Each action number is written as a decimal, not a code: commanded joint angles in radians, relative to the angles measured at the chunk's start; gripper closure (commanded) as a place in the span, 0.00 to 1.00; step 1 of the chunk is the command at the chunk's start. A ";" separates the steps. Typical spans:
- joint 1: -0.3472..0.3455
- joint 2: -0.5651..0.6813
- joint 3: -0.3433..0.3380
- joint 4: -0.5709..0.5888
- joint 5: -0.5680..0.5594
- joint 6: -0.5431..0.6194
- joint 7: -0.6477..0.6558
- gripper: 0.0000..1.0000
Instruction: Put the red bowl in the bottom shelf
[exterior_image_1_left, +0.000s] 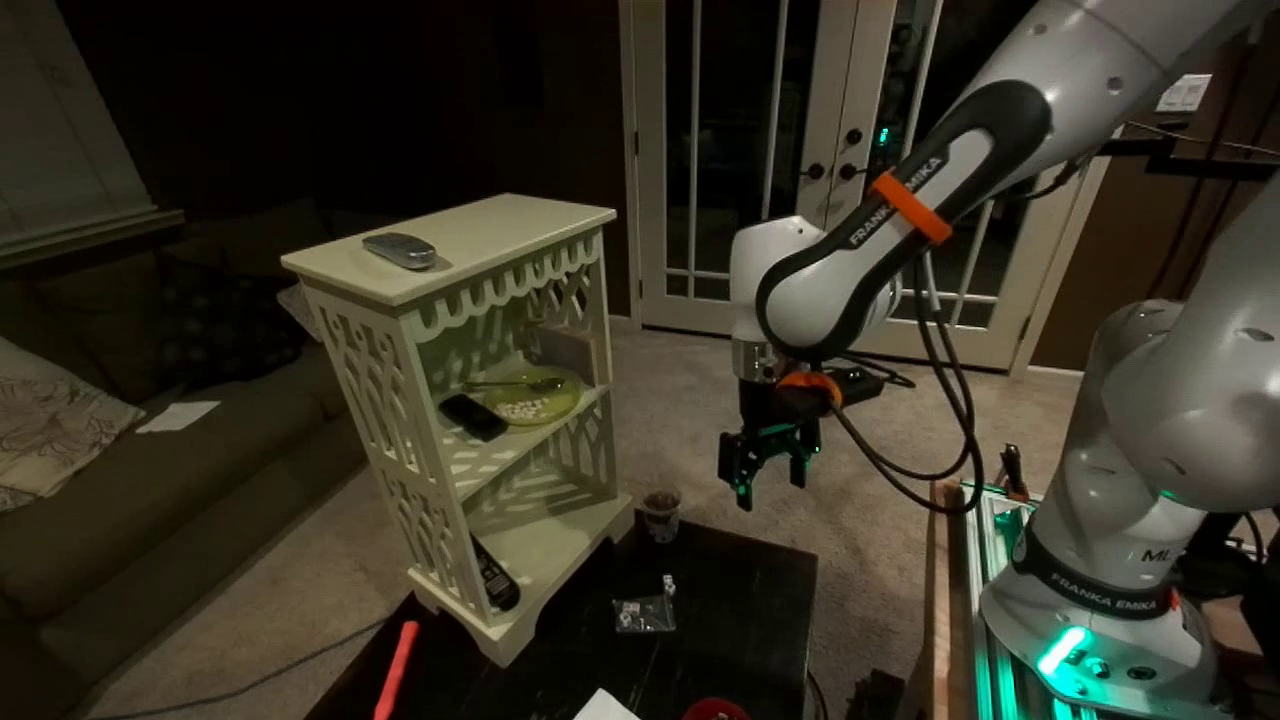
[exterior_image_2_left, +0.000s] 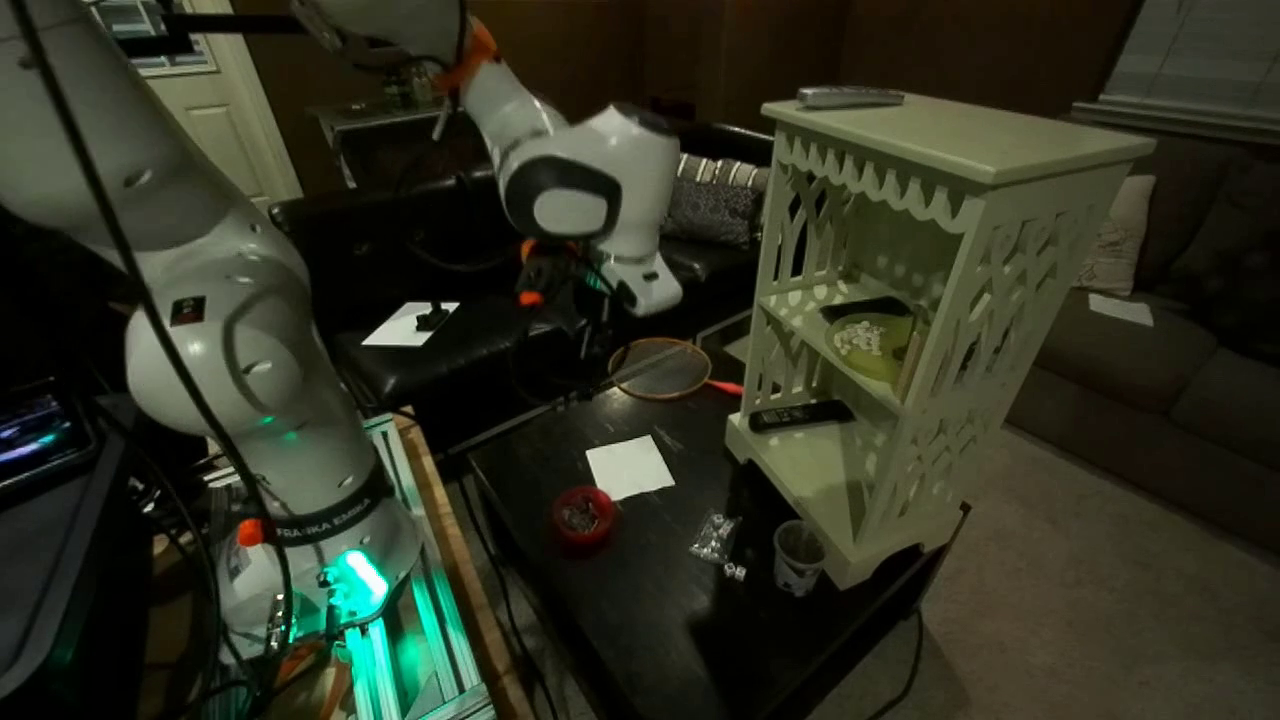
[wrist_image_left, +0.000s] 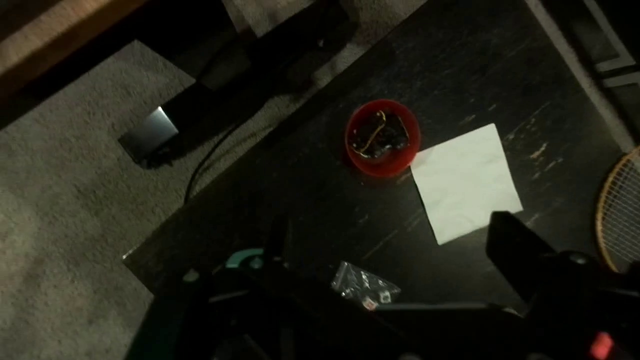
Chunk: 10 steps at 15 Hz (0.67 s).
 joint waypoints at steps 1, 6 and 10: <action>0.015 0.040 -0.026 0.003 -0.002 0.012 0.002 0.00; 0.015 0.152 -0.031 0.044 -0.021 0.044 -0.025 0.00; 0.014 0.392 -0.072 0.117 0.030 0.056 -0.295 0.00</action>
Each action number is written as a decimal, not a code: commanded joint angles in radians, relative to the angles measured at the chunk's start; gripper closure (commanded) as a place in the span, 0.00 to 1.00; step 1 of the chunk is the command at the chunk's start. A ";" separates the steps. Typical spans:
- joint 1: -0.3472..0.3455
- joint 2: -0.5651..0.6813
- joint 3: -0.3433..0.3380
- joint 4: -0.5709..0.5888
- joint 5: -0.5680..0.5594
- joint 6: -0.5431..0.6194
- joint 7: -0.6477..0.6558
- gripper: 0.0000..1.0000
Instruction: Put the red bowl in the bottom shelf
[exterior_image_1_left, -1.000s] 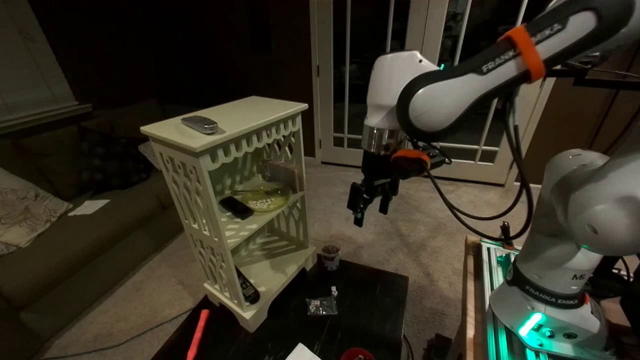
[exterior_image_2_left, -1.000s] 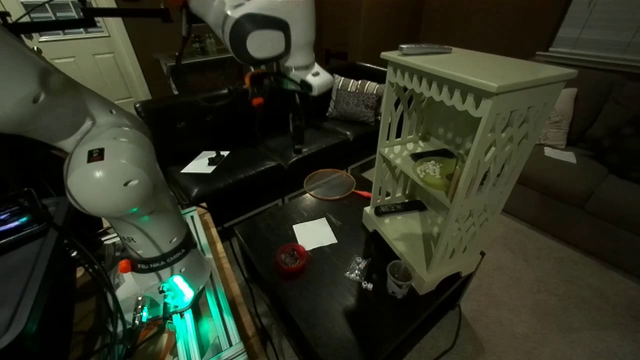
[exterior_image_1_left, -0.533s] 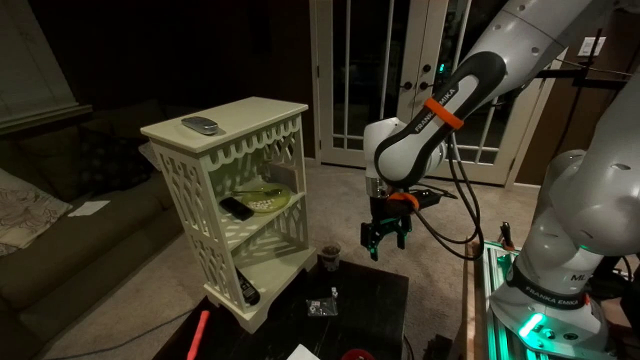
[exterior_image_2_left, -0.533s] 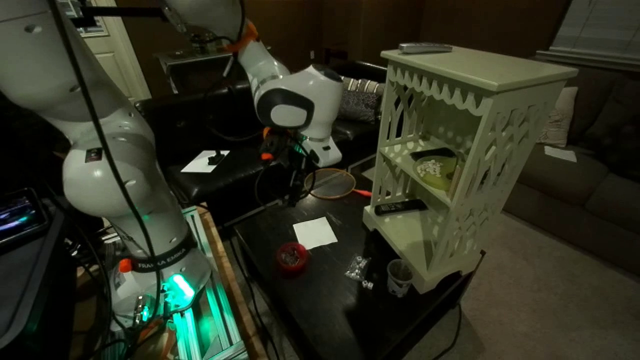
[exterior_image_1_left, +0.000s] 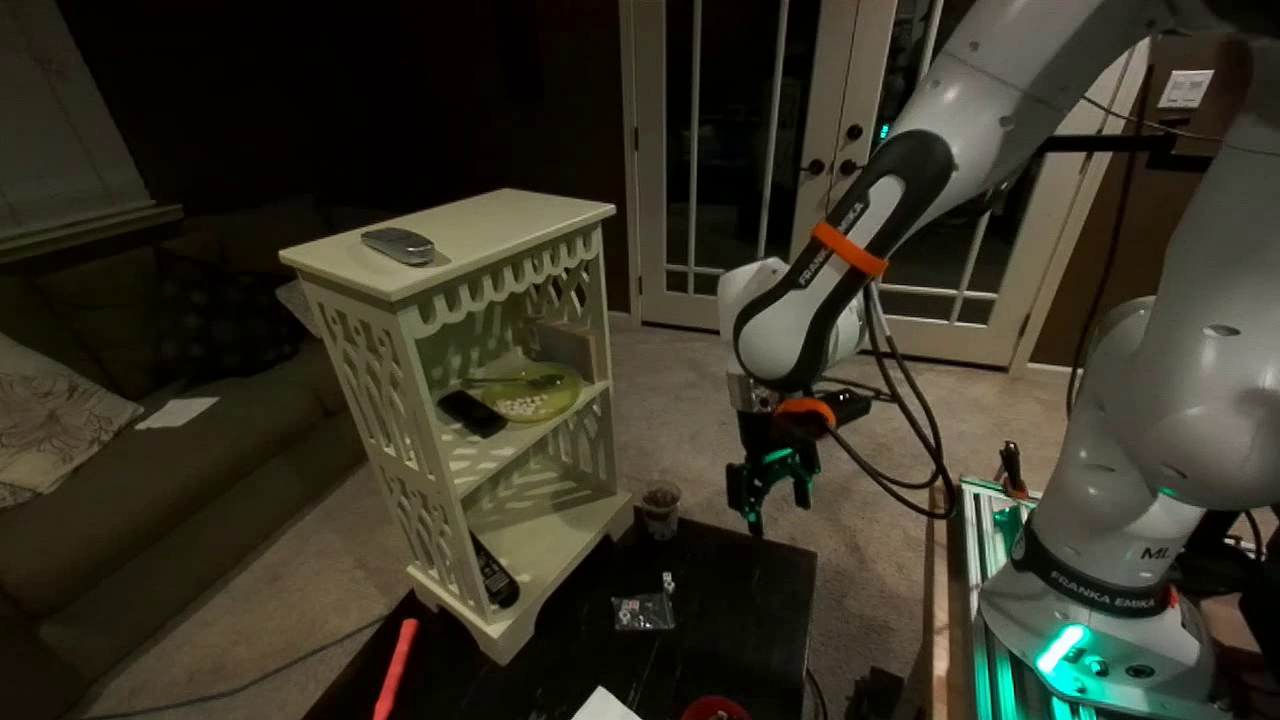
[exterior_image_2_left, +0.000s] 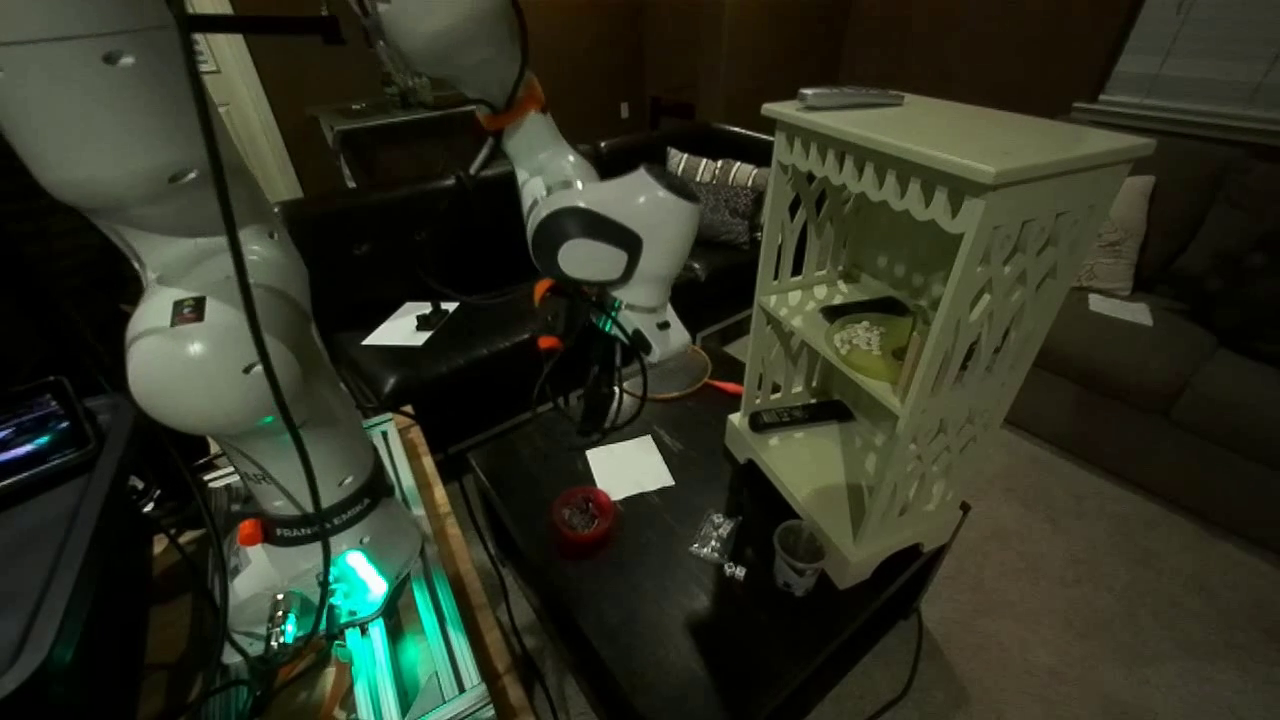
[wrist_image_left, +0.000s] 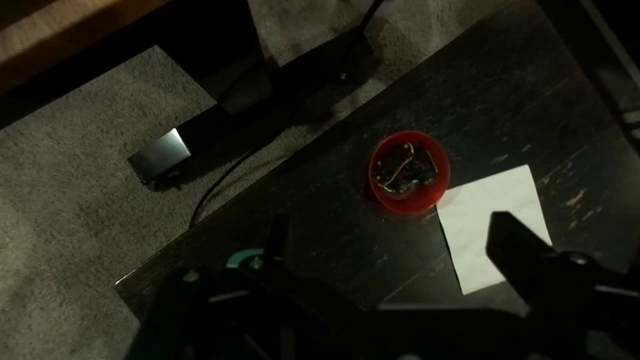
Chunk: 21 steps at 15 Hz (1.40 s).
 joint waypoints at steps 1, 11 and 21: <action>0.008 0.255 -0.024 0.096 0.029 0.014 -0.209 0.00; 0.002 0.623 0.076 0.298 -0.005 0.009 -0.318 0.00; 0.104 1.052 0.073 0.561 -0.205 0.432 -0.388 0.00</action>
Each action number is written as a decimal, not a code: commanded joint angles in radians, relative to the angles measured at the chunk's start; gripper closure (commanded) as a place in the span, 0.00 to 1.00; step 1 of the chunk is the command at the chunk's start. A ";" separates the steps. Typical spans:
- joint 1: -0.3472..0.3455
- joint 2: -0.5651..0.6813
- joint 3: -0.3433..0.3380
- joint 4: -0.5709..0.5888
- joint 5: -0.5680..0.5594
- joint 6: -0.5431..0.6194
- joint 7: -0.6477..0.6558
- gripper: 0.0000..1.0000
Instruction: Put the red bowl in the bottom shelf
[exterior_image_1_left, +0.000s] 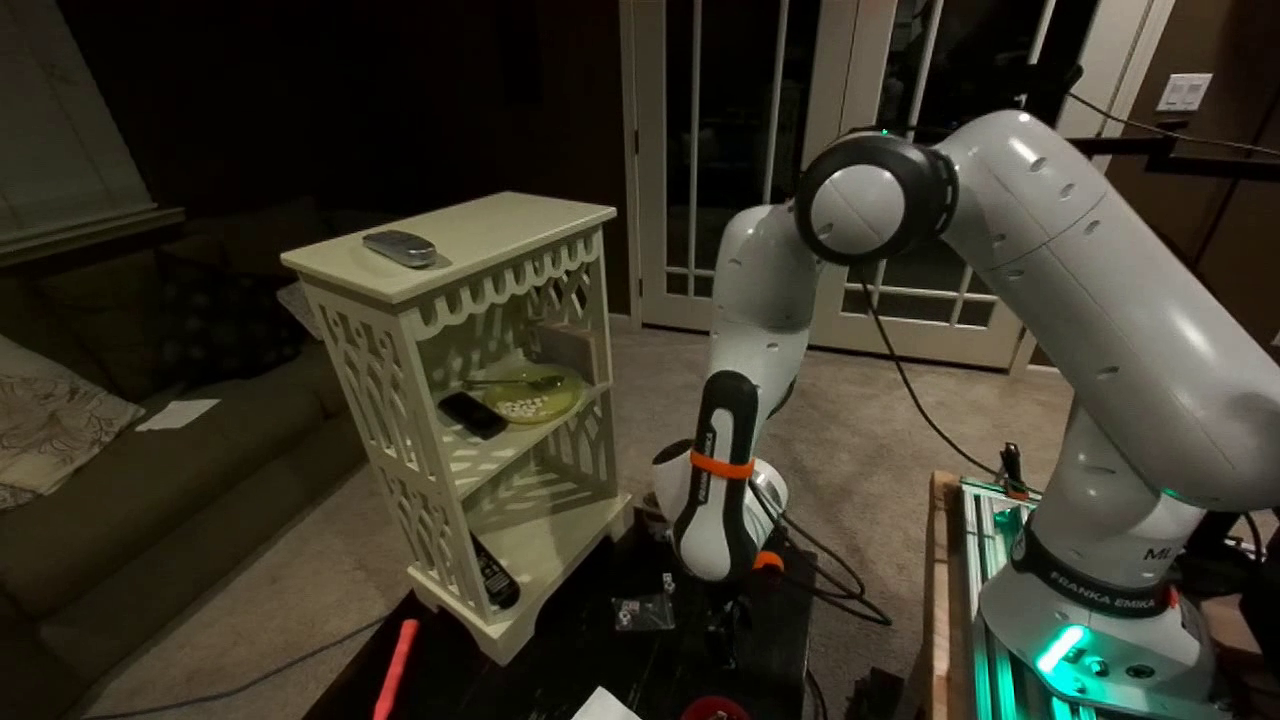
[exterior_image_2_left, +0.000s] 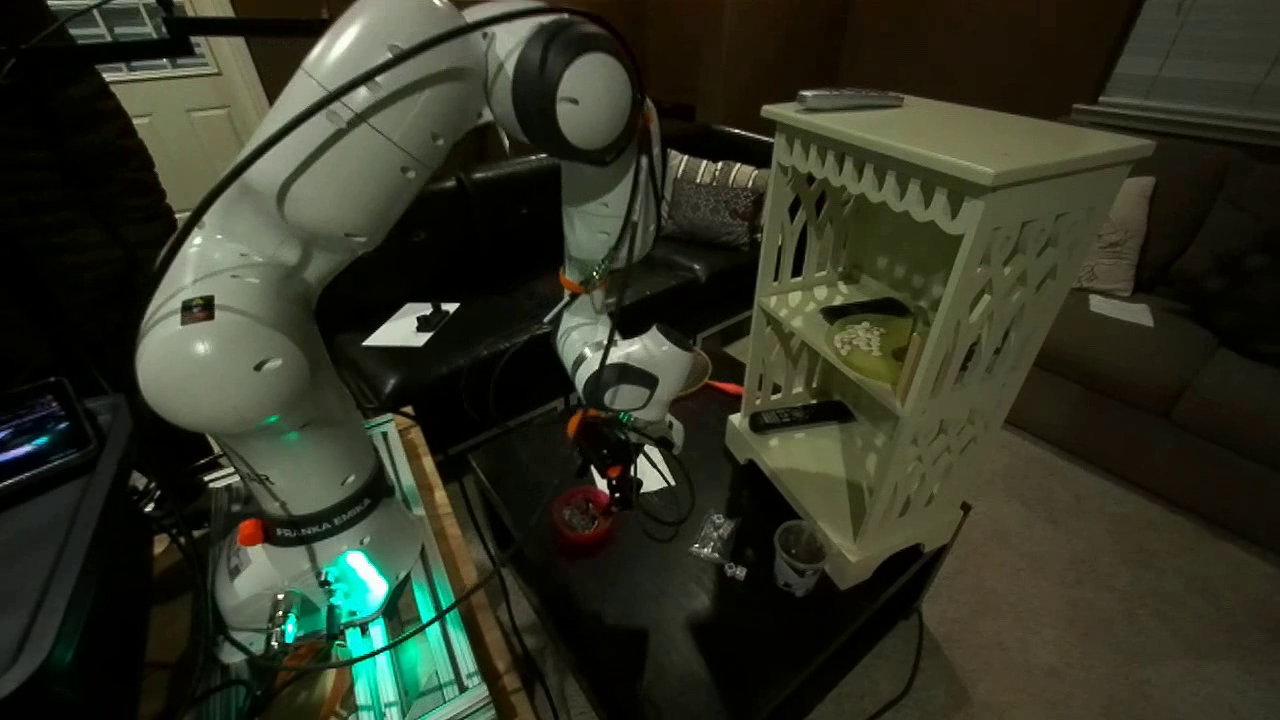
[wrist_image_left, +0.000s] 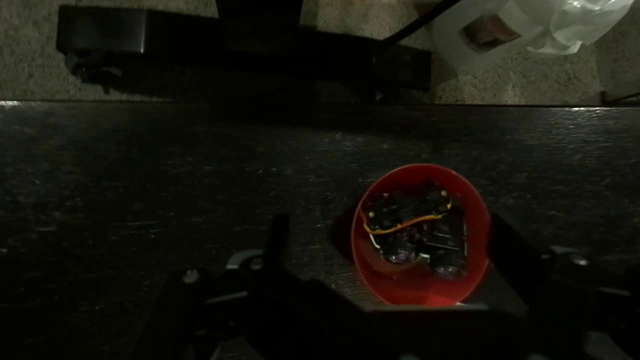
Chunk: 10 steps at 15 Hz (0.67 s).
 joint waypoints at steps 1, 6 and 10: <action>0.053 0.229 -0.022 0.187 -0.097 0.079 0.020 0.00; 0.025 0.292 0.002 0.241 -0.119 0.054 0.025 0.00; 0.033 0.335 -0.011 0.282 -0.113 0.126 0.046 0.00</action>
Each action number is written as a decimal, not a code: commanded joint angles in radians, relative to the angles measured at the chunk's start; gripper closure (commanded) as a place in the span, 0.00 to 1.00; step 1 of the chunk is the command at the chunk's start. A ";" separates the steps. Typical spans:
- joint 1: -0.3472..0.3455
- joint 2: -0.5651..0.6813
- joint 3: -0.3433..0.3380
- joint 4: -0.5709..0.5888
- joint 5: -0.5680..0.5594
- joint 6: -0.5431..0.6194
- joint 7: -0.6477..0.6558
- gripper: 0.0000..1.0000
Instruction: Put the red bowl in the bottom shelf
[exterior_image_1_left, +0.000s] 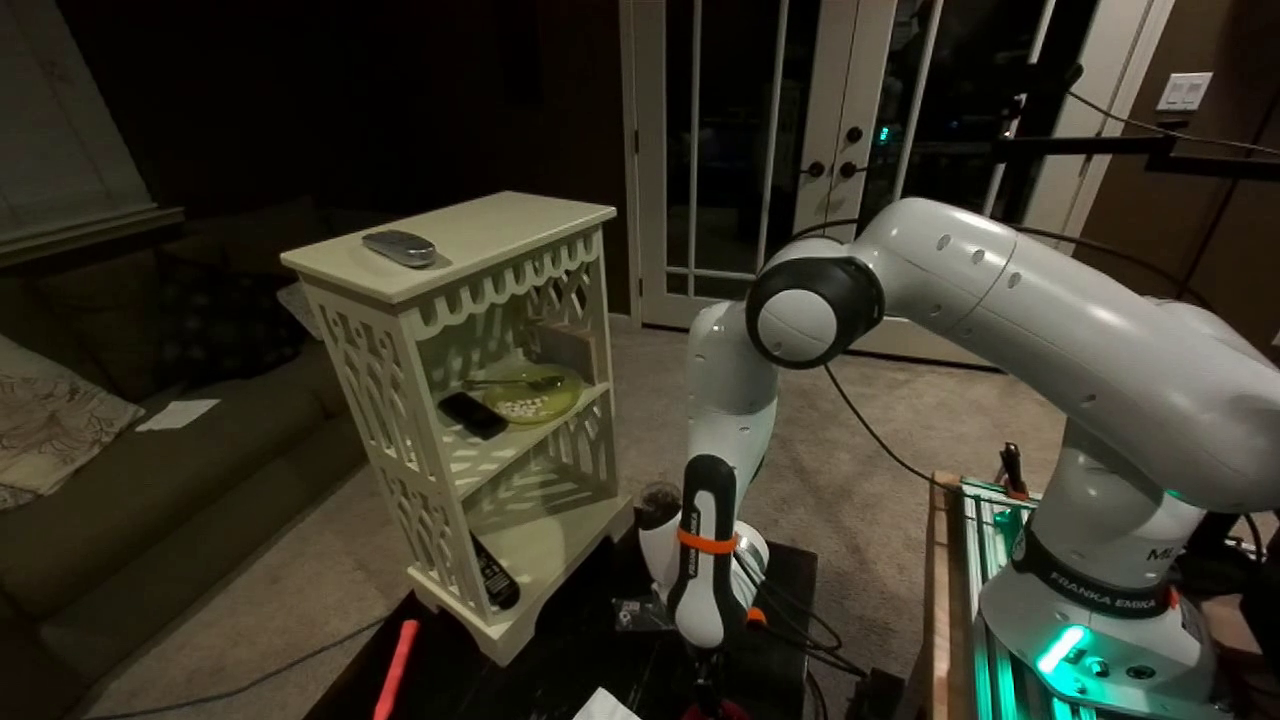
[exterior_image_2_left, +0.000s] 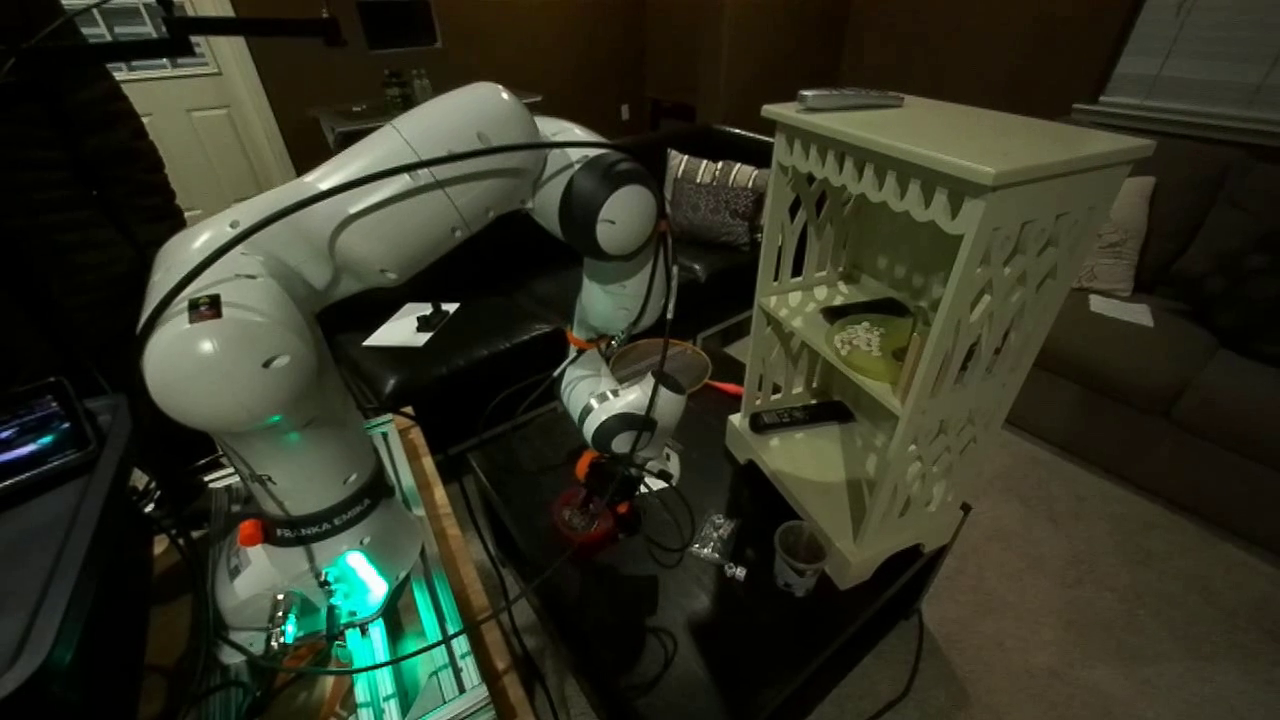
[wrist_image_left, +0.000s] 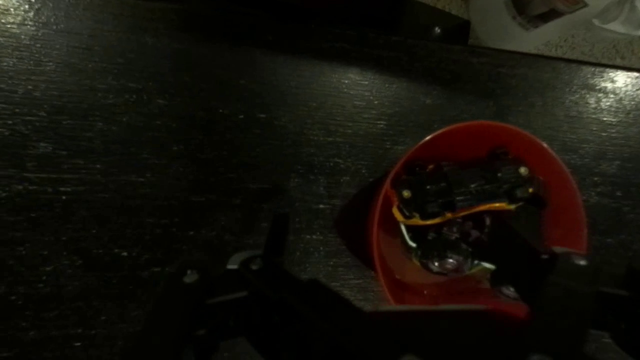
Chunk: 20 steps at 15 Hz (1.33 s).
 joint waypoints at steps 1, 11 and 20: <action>-0.012 0.021 0.002 0.022 -0.025 0.070 0.035 0.00; -0.041 0.104 -0.002 0.134 -0.029 0.055 0.041 0.18; -0.064 0.151 0.014 0.190 -0.031 0.006 0.024 0.72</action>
